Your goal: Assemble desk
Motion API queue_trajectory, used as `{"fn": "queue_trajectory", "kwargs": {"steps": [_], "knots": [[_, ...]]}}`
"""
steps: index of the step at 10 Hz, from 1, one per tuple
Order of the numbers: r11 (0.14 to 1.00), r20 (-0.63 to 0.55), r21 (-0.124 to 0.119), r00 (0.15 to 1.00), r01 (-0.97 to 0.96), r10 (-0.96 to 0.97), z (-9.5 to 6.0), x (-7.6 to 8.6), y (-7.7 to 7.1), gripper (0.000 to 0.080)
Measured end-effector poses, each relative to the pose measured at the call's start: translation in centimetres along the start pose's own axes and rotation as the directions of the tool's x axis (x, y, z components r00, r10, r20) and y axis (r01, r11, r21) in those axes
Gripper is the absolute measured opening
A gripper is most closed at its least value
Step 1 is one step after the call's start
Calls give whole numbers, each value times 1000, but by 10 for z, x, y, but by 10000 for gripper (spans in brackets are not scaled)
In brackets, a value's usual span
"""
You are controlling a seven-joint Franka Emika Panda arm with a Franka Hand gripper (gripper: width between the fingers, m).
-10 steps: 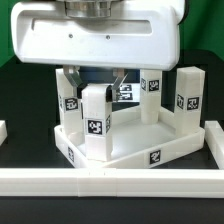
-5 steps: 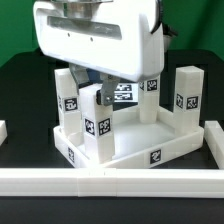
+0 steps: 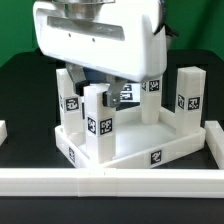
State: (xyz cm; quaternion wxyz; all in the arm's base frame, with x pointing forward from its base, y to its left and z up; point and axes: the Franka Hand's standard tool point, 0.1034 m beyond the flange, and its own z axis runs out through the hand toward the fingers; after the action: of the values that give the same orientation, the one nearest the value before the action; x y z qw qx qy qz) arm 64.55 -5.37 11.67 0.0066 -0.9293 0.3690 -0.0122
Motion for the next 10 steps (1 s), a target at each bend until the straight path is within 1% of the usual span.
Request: {"fn": "queue_trajectory", "kwargs": {"steps": [1,2,3,4,5,7,9,10], "knots": [[992,0,-1,992,125,-125,0,1,1,609],[974,0,0,974,226,-226,0,1,1,643],[956,0,0,956,295,-295,0,0,0,643],[912,0,-1,912,409,-409,0,0,0,648],[855,0,0,855,519,-519,0,-1,-1,648],[707,-7,7,707,707,-707,-4,-4,-7,648],[605,-12,3,605,797,-796,-6,-6,-10,648],[550,-17,-7,550,835,-835,-6,-6,-11,648]]}}
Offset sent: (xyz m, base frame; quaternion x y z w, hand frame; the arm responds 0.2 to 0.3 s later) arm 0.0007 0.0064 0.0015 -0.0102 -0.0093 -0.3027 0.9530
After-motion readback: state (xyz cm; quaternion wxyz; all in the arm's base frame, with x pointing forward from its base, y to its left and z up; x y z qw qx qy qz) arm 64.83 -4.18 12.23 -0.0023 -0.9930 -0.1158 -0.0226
